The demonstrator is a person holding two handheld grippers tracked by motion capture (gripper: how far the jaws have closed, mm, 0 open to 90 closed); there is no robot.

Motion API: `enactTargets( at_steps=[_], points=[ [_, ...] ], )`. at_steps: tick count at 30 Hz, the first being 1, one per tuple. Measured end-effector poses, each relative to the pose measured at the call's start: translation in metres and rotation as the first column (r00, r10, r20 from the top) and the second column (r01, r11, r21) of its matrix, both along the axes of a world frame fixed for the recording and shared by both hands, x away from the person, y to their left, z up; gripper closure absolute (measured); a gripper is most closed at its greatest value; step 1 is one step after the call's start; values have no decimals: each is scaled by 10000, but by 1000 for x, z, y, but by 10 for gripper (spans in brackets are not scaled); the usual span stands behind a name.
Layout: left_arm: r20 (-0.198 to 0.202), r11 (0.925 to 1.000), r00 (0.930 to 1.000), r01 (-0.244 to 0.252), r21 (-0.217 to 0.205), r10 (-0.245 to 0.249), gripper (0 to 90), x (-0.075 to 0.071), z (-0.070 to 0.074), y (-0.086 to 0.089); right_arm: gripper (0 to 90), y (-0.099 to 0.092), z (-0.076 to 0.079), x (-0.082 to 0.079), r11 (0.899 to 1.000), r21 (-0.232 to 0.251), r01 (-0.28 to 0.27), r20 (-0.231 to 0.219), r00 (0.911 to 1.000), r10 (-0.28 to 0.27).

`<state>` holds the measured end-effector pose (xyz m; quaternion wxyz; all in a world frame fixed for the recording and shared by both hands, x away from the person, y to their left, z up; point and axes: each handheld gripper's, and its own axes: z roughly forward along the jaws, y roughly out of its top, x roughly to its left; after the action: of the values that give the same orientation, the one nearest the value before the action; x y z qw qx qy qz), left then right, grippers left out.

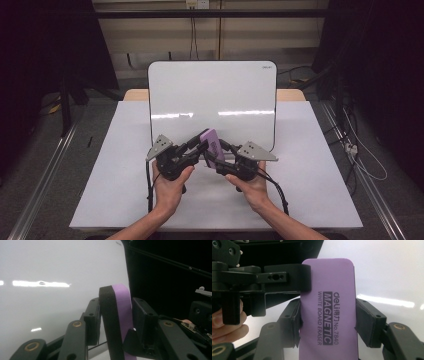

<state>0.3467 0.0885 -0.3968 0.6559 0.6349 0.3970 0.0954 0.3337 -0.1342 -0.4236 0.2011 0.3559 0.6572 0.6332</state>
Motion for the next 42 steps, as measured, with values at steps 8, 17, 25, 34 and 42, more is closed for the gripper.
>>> enactTargets(
  at_steps=[8,17,25,34,42],
  points=[
    [66,9997,9999,112,238,-114,634,1,0,-1,415,1,-2,0,9999,-38,93,-82,9999,-93],
    [99,9980,9996,275,561,-281,664,4,3,5,231,-2,0,1,9998,-219,-24,-373,9993,16],
    [279,9948,9994,180,1001,-209,668,8,11,17,141,-13,4,-2,9986,-511,114,-456,9989,-138],
    [731,9679,9973,-110,2509,-76,670,9,18,32,59,-42,7,2,9829,-1332,1269,-440,9900,-1338],
    [1169,9341,9931,-506,3534,96,670,8,26,39,17,-75,7,-6,9636,-1756,2017,-408,9765,-2118]
  ],
)
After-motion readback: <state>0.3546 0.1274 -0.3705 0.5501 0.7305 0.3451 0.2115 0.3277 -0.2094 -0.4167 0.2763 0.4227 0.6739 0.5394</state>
